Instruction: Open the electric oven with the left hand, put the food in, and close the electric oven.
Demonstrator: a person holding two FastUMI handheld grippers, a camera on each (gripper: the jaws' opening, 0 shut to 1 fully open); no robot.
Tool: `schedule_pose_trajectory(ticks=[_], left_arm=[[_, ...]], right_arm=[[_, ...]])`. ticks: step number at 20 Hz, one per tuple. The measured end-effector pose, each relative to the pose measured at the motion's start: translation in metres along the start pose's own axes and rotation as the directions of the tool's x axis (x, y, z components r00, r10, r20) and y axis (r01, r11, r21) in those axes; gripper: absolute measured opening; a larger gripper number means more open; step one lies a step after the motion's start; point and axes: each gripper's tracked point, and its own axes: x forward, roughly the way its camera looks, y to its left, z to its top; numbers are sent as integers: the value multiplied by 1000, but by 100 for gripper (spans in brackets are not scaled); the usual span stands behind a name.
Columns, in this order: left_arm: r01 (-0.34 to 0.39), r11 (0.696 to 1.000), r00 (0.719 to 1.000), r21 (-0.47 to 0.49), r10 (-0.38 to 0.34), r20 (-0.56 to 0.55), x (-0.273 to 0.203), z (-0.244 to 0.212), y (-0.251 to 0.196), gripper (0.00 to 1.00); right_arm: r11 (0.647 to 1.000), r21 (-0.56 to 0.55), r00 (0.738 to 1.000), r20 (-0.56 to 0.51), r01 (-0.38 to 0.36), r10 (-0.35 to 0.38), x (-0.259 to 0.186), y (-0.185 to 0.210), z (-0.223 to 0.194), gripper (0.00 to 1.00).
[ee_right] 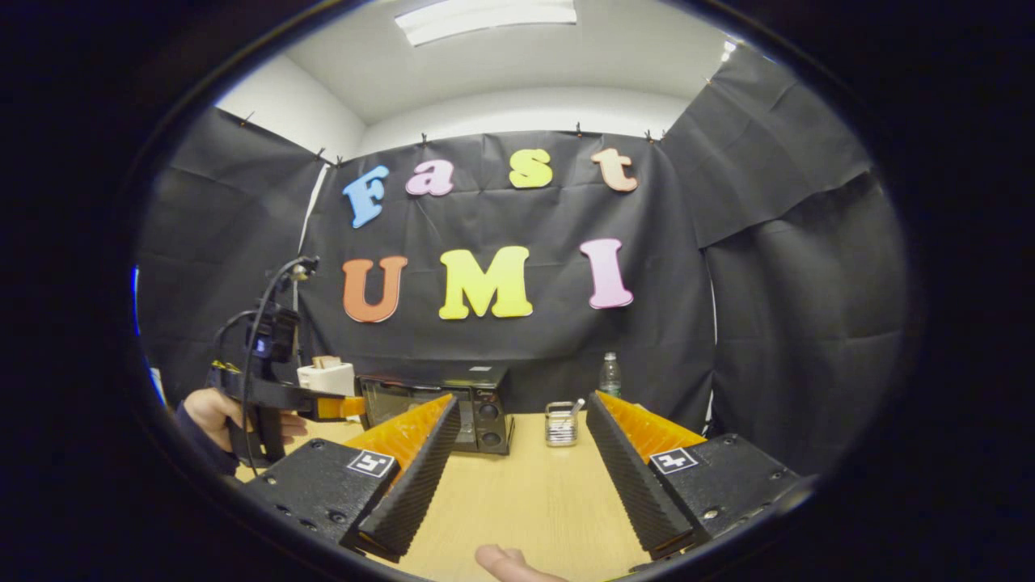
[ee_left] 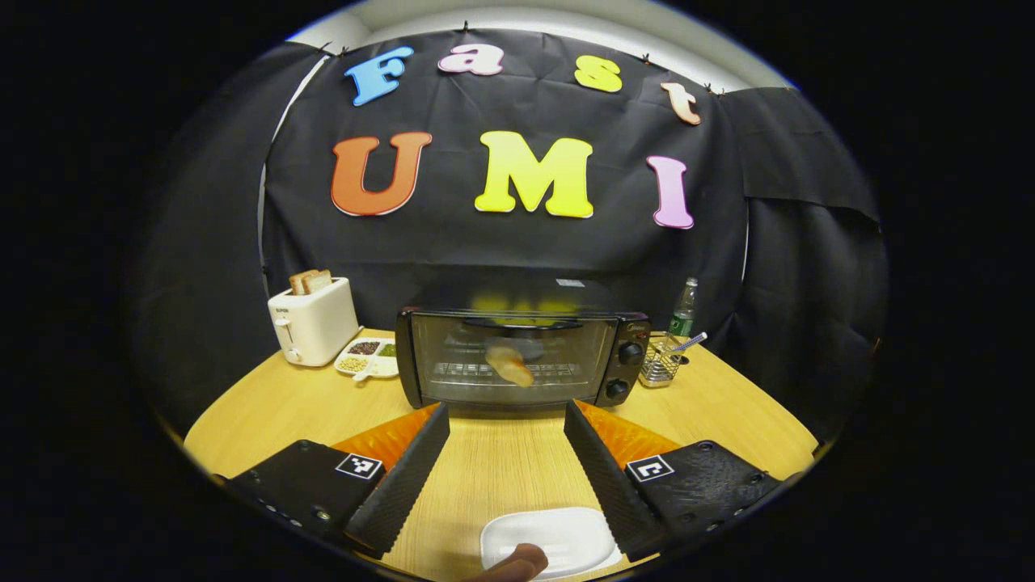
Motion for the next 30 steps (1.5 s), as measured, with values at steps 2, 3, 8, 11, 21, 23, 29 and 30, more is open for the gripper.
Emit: schedule_pose_trajectory(ticks=[2, 3, 8, 11, 21, 23, 29, 30], left_arm=[[-4, 1000, 999, 4, 4, 43, -38, 9, 1, 94], [-11, 1000, 998, 9, 11, 67, -57, 14, 3, 94], [-41, 999, 987, 30, 36, 156, -142, 38, 7, 94], [-65, 997, 975, 39, 55, 214, -187, 51, 9, 94], [-103, 992, 942, 73, 74, 328, -266, 68, 24, 95], [-96, 993, 938, 62, 69, 339, -269, 71, 25, 95], [-73, 996, 943, 56, 51, 328, -264, 62, 30, 95], [-74, 996, 944, 56, 52, 326, -262, 61, 31, 95]], right_arm=[[1000, -6, 1000, 12, 3, -3, -11, 7, 13, 95], [1000, -8, 1000, 18, 6, -6, -17, 10, 19, 95], [1000, -12, 999, 53, 7, -7, -56, 28, 58, 100], [1000, -21, 997, 74, 12, -10, -74, 35, 80, 100], [1000, 6, 996, 85, 22, -23, -94, 55, 105, 100], [1000, 5, 995, 93, 24, -24, -97, 57, 107, 100], [1000, -6, 996, 87, 19, -19, -95, 61, 102, 100], [1000, -7, 996, 83, 17, -17, -95, 60, 101, 100]])
